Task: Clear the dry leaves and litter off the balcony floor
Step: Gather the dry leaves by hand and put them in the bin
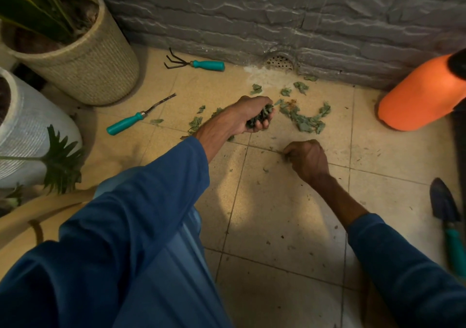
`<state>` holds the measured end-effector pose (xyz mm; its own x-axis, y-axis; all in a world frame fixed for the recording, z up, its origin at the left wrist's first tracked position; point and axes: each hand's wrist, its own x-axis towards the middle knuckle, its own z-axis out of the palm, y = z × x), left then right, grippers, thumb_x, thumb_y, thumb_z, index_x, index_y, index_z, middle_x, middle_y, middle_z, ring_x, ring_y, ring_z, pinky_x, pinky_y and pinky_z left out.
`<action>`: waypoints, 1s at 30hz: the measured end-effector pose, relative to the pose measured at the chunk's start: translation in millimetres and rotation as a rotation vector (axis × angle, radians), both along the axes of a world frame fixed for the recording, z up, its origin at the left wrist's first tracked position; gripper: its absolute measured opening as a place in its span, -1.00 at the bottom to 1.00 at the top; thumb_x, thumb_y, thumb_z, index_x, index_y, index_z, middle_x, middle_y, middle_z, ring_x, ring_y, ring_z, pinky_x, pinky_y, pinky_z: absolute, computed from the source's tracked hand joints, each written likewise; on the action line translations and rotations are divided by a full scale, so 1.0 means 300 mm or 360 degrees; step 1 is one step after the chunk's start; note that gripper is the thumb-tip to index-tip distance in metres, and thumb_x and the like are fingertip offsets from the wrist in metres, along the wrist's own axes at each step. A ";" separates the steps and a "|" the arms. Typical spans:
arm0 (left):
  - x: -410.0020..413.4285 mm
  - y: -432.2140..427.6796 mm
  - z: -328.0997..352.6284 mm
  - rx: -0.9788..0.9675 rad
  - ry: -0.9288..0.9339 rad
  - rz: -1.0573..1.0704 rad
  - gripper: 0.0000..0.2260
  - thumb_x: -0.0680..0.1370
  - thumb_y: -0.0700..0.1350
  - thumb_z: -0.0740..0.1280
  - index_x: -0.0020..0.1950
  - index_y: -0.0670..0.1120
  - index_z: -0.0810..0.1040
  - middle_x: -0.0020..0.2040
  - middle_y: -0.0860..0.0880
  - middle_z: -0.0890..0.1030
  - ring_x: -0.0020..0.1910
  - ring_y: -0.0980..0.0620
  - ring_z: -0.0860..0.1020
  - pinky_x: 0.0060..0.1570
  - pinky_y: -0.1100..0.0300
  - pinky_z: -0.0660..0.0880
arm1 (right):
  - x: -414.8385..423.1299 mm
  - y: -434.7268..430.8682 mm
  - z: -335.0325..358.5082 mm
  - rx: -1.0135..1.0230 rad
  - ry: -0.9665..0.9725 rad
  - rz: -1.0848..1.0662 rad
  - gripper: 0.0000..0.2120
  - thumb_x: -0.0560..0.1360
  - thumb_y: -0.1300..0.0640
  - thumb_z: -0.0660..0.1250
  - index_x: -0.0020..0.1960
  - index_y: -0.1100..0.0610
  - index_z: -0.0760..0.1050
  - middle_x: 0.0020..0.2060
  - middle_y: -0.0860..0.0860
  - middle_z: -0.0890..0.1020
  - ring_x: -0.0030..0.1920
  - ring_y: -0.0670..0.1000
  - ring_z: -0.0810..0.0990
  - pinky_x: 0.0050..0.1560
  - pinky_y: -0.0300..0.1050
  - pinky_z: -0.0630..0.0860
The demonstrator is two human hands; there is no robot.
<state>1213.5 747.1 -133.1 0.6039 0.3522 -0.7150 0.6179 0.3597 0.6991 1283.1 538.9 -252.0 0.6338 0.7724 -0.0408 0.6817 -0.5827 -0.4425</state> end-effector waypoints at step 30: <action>0.019 -0.013 -0.010 0.0006 0.0056 -0.0004 -0.83 0.67 -0.06 0.30 0.01 -0.12 0.61 -0.30 -0.02 0.60 -0.46 0.09 0.50 -0.57 0.35 0.30 | 0.249 -0.163 0.026 0.0186 0.0319 -0.0650 -0.84 0.51 0.33 0.43 0.08 0.25 0.70 0.00 0.13 0.72 -0.05 0.02 0.65 0.10 -0.12 0.59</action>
<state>1219.1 743.1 -136.3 0.5793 0.3535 -0.7345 0.6432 0.3553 0.6783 1357.7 489.9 -244.3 0.8752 0.4682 -0.1212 0.3013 -0.7239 -0.6207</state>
